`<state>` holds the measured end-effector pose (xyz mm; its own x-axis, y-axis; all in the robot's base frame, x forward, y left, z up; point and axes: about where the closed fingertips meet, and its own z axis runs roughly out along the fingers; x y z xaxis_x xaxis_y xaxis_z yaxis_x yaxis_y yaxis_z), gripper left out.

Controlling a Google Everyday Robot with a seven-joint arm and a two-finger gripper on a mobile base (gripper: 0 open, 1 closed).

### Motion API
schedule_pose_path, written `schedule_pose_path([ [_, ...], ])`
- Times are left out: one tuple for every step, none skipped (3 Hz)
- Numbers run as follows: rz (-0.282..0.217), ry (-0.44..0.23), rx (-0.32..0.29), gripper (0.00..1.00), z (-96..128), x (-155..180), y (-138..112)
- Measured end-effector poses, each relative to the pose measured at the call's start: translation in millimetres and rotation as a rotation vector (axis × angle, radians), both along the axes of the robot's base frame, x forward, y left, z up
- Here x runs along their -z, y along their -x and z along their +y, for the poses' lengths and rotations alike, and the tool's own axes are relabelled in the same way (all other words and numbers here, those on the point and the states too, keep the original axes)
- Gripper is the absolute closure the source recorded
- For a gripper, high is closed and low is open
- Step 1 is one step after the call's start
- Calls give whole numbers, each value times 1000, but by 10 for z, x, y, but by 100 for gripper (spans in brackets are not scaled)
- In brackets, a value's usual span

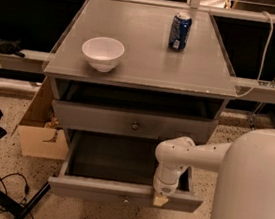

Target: Open middle drawer

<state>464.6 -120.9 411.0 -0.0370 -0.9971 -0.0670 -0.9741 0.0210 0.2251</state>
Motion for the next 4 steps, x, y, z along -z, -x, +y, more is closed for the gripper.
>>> schedule_pose_path([
  [14, -4, -4, 93, -3, -67, 189],
  [38, -22, -12, 100, -5, -152, 344],
  [43, -24, -12, 100, -10, -164, 344],
  [54, -29, -18, 100, -16, -193, 377],
])
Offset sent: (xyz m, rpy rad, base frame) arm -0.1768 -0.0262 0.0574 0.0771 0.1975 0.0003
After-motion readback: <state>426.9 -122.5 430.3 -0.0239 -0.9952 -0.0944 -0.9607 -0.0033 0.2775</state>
